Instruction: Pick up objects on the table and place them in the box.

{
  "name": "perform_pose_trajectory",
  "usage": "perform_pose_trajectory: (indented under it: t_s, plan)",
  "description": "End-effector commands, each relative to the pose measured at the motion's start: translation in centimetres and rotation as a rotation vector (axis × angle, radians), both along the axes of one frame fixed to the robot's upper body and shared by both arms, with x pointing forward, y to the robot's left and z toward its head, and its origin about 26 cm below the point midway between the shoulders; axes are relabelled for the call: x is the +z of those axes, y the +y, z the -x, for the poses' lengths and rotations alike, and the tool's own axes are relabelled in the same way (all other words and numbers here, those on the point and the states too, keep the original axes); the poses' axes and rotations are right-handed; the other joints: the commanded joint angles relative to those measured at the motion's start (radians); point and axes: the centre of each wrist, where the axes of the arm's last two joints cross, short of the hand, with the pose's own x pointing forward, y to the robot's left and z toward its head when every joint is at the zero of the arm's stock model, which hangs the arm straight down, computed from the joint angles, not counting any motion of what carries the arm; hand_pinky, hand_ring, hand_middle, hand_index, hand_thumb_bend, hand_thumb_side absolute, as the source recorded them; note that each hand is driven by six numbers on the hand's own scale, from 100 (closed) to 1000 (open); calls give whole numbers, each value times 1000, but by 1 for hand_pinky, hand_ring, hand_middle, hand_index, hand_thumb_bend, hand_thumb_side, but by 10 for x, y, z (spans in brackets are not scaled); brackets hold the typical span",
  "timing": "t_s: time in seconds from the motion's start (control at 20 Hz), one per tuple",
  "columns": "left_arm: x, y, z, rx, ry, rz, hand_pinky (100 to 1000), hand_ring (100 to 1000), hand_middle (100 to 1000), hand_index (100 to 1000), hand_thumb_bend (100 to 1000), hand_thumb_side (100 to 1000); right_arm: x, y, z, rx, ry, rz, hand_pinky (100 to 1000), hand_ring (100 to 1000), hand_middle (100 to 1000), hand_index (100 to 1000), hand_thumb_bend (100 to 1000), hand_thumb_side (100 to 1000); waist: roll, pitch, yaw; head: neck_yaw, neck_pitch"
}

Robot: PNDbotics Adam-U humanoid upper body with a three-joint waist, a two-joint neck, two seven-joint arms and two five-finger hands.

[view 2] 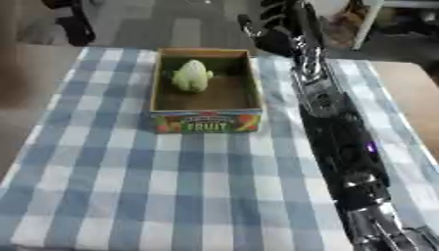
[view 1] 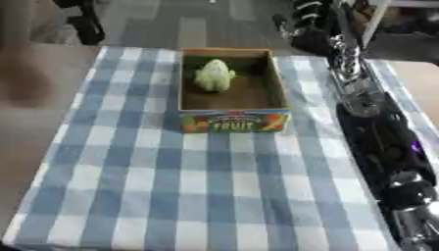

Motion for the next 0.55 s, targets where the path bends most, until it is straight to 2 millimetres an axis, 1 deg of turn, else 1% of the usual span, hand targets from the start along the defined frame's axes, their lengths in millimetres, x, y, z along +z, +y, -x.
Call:
perform_pose_trajectory:
  t_s: [0.05,0.3,0.55]
  plan:
    - [9,2,2,8,-34,-11,636,542,590,718,100,609,25,-12,8,30,-71,-44,548,599,600,730,435,100,6,-11,-2,2,-8]
    - [8,2,2,11,-32,-11,636,542,590,718,100,609,27,-19,17,48,-80,-89,550,599,599,731,437,100,7,-10,-4,-1,-6]
    - [8,2,2,11,-32,-10,636,542,590,718,100,609,28,-19,21,61,-84,-118,550,599,598,730,440,100,7,-10,-3,-6,-2]
